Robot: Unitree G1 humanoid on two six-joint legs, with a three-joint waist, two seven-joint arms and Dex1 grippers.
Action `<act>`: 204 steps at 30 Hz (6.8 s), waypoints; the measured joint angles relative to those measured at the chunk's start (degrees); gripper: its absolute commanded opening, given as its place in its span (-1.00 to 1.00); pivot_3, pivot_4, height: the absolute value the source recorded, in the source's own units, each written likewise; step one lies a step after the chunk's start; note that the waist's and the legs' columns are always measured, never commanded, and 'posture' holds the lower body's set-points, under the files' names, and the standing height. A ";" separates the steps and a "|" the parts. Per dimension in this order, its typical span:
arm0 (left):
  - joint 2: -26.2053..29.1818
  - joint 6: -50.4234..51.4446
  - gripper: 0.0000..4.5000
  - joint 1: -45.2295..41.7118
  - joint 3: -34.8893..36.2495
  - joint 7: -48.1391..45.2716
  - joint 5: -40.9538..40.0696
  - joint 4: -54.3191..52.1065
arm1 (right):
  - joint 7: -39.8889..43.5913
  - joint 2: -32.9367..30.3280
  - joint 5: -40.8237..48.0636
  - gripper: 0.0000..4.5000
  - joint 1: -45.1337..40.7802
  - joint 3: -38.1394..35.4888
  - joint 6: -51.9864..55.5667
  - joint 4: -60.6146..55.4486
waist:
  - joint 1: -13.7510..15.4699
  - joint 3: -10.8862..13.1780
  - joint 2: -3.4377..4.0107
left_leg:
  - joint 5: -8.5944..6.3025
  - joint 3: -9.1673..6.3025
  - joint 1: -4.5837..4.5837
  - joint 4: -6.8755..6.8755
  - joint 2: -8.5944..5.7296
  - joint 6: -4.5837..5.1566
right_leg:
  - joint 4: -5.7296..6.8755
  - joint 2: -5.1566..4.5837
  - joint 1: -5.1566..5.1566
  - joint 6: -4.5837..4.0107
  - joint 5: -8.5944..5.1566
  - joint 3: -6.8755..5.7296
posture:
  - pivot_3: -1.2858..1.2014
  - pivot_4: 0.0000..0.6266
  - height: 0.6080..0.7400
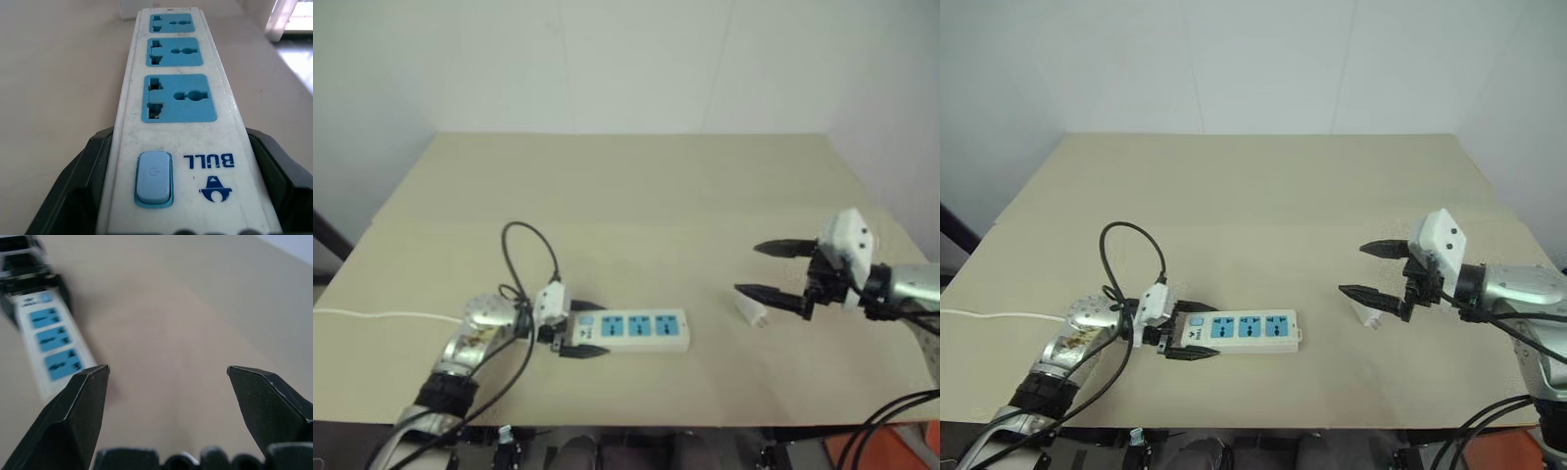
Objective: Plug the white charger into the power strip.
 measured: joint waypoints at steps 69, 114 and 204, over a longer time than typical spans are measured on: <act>-0.46 -3.49 0.48 -2.76 -2.16 1.07 2.30 2.45 | -0.20 26.77 1.97 -0.50 -14.56 11.56 5.11 10.31 | -1.03 -0.14 0.18 | 0.00 -0.06 0.13 0.04 -0.04 0.02 | 0.16 0.08 -0.01 -0.02 0.04 -0.02 | 0.03 -0.52 1.00; 0.93 2.32 0.48 -1.30 -1.97 2.33 1.23 -0.42 | 9.57 41.51 -10.10 -0.50 -8.51 24.04 -28.66 22.85 | -1.66 -0.14 0.17 | 0.01 -0.06 0.42 -0.04 0.04 -0.02 | 0.25 0.22 0.07 -0.04 0.03 0.06 | 0.03 -0.52 1.00; 3.01 11.41 0.99 0.00 8.49 5.74 -9.52 -4.63 | 14.40 30.75 -13.89 1.00 -2.53 25.04 -33.16 21.54 | -0.78 -0.50 0.19 | -0.07 -0.08 1.33 -0.34 0.09 -0.05 | -0.08 0.24 1.05 -0.01 -0.10 0.04 | 0.03 -0.52 1.00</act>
